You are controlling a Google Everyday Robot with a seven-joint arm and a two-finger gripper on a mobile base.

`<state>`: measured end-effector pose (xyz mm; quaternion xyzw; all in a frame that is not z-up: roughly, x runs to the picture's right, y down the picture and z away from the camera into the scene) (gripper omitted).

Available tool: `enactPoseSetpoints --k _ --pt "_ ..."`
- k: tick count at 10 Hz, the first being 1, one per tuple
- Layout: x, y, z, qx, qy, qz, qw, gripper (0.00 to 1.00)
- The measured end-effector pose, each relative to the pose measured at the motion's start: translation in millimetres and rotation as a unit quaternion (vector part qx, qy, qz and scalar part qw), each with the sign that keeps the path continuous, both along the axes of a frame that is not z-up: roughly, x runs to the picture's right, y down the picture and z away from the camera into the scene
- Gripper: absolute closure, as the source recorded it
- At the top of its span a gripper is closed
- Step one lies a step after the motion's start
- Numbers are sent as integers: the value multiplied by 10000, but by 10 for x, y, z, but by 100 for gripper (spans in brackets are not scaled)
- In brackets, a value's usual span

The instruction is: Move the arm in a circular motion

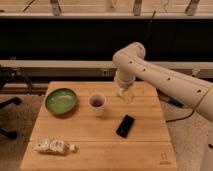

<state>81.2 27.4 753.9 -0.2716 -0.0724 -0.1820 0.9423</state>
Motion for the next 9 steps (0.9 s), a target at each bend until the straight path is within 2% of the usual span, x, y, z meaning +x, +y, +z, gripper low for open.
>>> enactPoseSetpoints --k 2,5,6,8,9 --pt "-192 61 -119 -13 -264 -198 9995 20" --pt "-406 279 -428 -76 -609 -424 9972 20" --pt "-478 437 -641 -120 -770 -529 9956 20" --pt "-525 605 -864 -160 -902 -613 9939 20" --pt "-533 757 -1053 -205 -984 -658 9928 20"
